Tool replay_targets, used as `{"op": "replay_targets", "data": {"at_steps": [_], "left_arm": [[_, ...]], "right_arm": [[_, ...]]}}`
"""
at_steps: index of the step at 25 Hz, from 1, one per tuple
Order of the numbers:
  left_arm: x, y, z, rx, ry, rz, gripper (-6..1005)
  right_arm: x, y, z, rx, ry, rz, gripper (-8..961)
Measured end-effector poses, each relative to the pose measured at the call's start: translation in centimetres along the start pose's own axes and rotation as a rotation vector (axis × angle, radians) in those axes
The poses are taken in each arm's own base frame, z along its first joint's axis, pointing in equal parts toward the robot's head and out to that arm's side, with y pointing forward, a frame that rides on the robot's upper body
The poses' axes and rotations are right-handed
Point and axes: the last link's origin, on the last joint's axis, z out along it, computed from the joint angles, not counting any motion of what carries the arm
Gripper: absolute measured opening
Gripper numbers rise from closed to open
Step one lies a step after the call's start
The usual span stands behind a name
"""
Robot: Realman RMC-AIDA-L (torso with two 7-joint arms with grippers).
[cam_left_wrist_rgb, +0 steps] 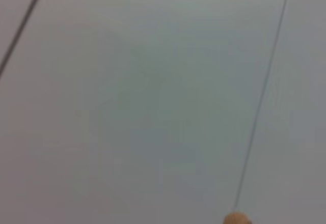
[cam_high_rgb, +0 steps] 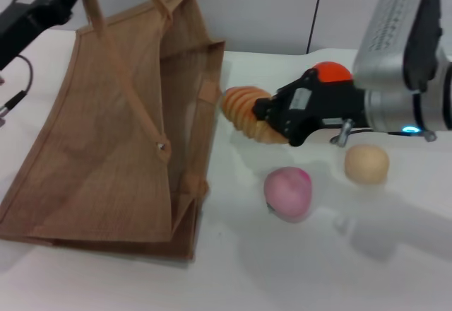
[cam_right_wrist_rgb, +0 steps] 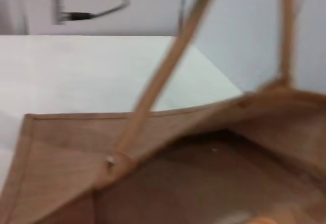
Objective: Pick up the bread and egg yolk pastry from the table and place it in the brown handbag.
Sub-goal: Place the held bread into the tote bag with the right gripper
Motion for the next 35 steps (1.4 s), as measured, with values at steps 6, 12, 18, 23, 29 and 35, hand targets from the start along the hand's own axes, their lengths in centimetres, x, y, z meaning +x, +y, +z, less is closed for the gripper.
{"op": "replay_targets", "data": {"at_steps": [6,12,18,23,29,35], "left_arm": [[-0.6,1.5,2.2,-0.105,-0.045,-0.013,116],[-0.3,2.9,2.6,-0.204,-0.037,-0.028,117],[0.3,3.8,2.3,-0.281,-0.018,-0.045,117],[0.8,4.5,2.0,-0.338,0.006,-0.054,117],[1.6,5.0,1.6,-0.382,0.054,-0.056,117],[2.0,4.7,0.8,-0.363,0.091,-0.056,117]], "right_arm": [[-1.3,1.3,1.7,-0.025,-0.002,-0.065,34],[-2.3,2.6,3.3,-0.024,-0.005,-0.124,31],[-2.6,3.4,4.8,0.009,-0.017,-0.162,32],[-2.0,3.9,6.2,0.050,0.000,-0.207,29],[-1.3,4.3,8.0,0.066,0.042,-0.265,24],[-1.2,4.4,8.7,0.045,0.061,-0.269,84]]}}
